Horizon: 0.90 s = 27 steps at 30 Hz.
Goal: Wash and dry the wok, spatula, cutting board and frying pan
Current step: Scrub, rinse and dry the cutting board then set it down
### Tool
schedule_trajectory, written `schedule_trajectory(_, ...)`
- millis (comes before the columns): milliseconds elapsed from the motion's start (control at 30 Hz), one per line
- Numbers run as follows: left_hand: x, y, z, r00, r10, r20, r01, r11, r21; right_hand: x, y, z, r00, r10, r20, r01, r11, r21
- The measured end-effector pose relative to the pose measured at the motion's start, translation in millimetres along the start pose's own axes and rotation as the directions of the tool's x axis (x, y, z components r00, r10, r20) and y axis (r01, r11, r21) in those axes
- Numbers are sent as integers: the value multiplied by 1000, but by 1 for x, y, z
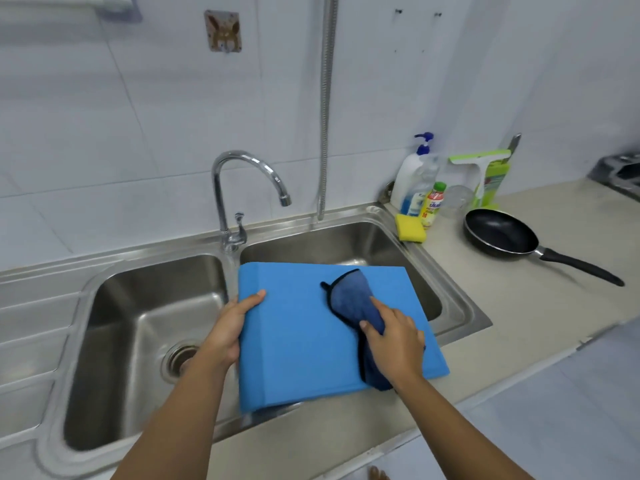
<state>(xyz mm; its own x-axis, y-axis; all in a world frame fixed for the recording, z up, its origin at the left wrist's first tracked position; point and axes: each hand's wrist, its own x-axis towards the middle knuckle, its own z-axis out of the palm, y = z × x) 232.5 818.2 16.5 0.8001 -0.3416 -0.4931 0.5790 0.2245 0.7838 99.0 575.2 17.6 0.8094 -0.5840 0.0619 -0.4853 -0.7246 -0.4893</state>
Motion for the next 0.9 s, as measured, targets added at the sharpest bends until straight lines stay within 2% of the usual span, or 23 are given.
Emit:
schedule_trajectory(100,16,4,41,1000,27,14,-27,1000,-4,36,49,-30,986,137,-95,-134,990,38)
schedule_trajectory(200,27,9,65,998,56,12,-56,998,-27,58,77,-49,972,179,-151,-174,984,45)
schedule_trajectory(500,73,6,142,998,52,-20,-53,997,-64,136,184,-100,964,226,-141,-227,974,6)
schedule_trajectory(633,74,-9,161,999,36,-36,-40,994,-101,173,226,-112,936,306,-173,-327,938,-113)
schedule_trajectory(800,69,-24,172,996,11,-91,-23,991,-134,212,266,-119,906,422,-43,-421,882,-214)
schedule_trajectory(867,68,-27,173,994,5,-106,-18,992,-124,218,276,-120,900,437,-2,-431,886,-170)
schedule_trajectory(900,68,-27,175,994,3,-109,-17,993,-120,219,278,-120,900,436,-26,-436,893,-112)
